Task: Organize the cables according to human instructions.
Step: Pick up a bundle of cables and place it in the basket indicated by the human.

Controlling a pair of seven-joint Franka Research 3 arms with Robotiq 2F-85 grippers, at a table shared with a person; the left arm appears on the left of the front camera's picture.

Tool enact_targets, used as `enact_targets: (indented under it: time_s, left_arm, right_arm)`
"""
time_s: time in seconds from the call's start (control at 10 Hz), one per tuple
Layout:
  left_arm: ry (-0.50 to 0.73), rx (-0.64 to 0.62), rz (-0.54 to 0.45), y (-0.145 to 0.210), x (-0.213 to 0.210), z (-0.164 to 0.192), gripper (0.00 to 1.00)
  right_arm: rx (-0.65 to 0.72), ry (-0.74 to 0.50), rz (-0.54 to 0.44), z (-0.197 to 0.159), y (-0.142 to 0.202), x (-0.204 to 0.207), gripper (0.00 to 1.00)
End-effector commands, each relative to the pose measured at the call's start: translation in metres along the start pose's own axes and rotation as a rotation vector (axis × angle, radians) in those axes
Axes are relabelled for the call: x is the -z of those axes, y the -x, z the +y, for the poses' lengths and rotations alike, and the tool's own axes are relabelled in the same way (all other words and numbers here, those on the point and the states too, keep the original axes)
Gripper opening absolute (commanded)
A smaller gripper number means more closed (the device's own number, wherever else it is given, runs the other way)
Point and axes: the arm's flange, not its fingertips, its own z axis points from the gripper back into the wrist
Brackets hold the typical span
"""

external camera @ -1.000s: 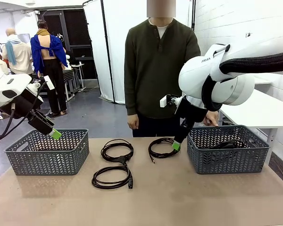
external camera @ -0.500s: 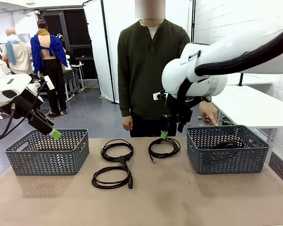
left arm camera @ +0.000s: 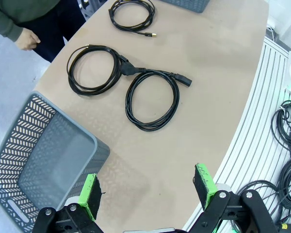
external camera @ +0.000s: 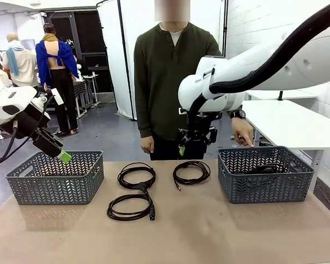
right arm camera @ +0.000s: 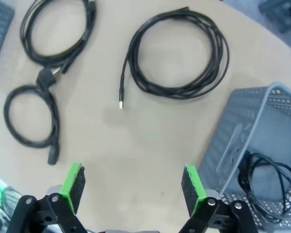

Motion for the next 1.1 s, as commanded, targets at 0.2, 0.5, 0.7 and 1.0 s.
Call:
enact_targets:
  time_s: [0.2, 0.5, 0.7, 1.0]
  left_arm:
    - [0.008, 0.001, -0.005, 0.001, 0.0, 0.002, 1.0]
    - [0.008, 0.001, -0.005, 0.001, 0.0, 0.002, 1.0]
    - [0.008, 0.001, -0.005, 0.001, 0.0, 0.002, 1.0]
    - [0.008, 0.001, -0.005, 0.001, 0.0, 0.002, 1.0]
  right_arm:
    - [0.027, 0.004, 0.008, 0.001, -0.006, 0.006, 1.0]
    - [0.027, 0.004, 0.008, 0.001, -0.006, 0.006, 1.0]
    - [0.027, 0.004, 0.008, 0.001, -0.006, 0.006, 1.0]
    - [0.307, 0.049, -0.03, 0.013, -0.028, 0.019, 1.0]
